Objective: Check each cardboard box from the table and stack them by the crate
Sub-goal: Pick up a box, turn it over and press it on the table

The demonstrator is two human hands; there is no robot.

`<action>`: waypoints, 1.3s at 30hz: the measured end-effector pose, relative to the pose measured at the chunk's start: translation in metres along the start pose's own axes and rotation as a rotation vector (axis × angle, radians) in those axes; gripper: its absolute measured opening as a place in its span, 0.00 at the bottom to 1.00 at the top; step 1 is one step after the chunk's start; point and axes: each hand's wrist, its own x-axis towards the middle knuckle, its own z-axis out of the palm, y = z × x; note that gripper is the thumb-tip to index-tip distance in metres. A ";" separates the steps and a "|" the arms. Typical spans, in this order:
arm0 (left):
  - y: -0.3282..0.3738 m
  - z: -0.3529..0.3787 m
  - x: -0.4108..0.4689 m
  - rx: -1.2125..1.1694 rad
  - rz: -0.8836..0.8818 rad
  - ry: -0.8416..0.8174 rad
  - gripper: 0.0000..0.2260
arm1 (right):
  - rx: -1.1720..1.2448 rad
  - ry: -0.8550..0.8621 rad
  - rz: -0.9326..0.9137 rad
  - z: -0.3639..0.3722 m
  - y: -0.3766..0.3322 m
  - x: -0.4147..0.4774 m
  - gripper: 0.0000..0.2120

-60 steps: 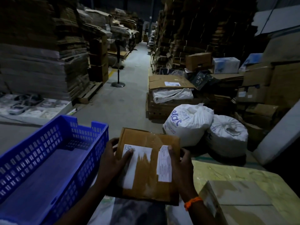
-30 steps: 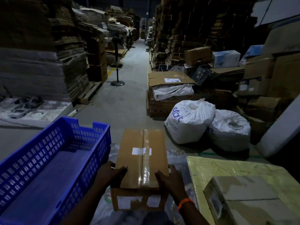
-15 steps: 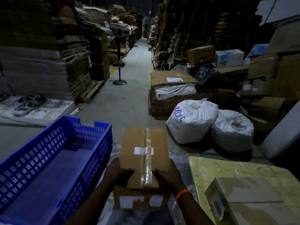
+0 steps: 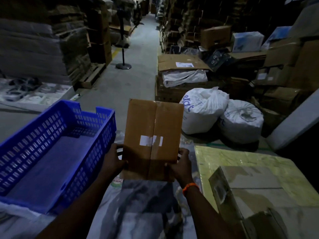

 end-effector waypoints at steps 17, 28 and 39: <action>-0.066 -0.029 -0.087 -0.480 -0.387 -0.170 0.36 | 0.421 -0.271 0.528 -0.035 0.042 -0.082 0.21; -0.040 -0.042 -0.086 -0.414 -0.394 -0.250 0.34 | 0.427 -0.233 0.468 -0.038 0.021 -0.073 0.20; 0.076 -0.051 -0.042 0.185 0.405 -0.088 0.27 | -0.271 -0.001 -0.438 -0.040 -0.098 -0.017 0.26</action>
